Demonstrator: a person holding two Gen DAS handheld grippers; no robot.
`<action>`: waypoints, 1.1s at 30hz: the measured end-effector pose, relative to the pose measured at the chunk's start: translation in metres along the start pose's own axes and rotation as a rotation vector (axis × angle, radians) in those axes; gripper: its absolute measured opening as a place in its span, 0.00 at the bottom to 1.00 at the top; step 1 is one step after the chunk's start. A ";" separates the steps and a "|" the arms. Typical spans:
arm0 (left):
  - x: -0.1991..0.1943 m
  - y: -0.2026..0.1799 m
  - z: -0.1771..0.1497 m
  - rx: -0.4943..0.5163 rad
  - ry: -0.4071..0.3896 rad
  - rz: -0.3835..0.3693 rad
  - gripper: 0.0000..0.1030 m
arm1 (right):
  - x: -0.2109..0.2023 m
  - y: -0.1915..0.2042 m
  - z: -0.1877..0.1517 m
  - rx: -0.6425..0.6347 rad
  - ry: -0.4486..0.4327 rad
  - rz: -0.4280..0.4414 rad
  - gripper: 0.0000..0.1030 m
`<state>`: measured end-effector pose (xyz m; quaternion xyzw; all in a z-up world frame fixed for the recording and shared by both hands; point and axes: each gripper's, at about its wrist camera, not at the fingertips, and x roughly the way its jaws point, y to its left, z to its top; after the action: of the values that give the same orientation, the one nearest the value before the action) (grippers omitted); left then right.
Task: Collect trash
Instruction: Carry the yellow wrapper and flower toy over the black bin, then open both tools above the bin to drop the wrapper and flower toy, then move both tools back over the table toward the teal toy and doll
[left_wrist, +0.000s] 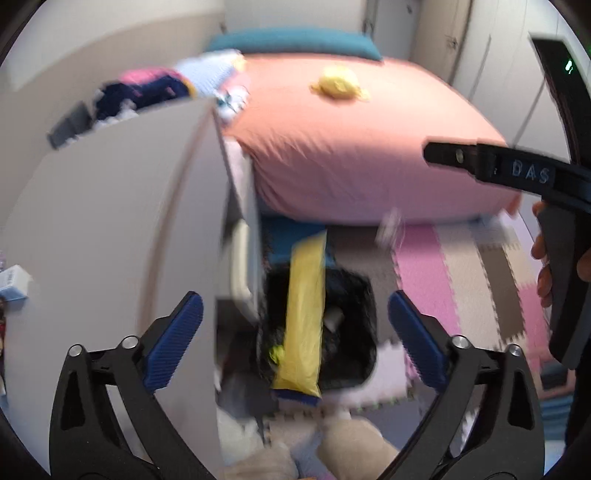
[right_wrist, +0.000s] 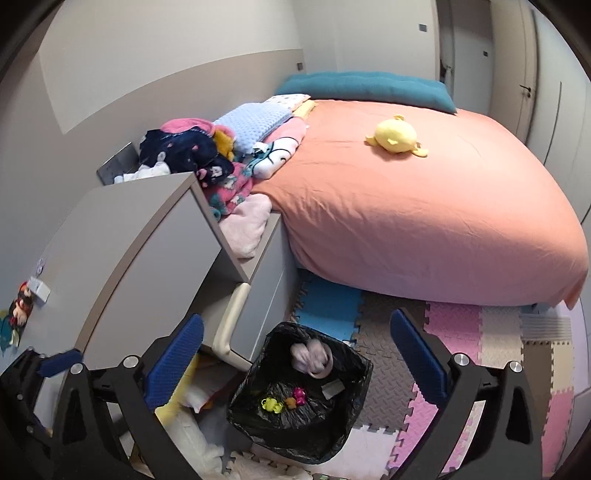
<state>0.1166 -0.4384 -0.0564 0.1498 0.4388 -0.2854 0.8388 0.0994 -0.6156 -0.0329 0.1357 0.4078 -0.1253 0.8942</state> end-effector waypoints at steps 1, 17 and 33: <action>0.000 0.001 0.000 0.000 0.006 0.000 0.94 | 0.000 -0.001 0.000 0.003 -0.003 -0.004 0.98; -0.013 0.010 -0.002 -0.012 -0.015 -0.016 0.94 | -0.008 0.014 -0.001 -0.027 -0.026 -0.040 0.98; -0.052 0.078 -0.020 -0.102 -0.069 0.055 0.94 | -0.016 0.095 0.003 -0.111 -0.044 0.074 0.98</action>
<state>0.1274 -0.3481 -0.0251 0.1091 0.4195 -0.2443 0.8674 0.1230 -0.5262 -0.0056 0.0980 0.3893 -0.0721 0.9130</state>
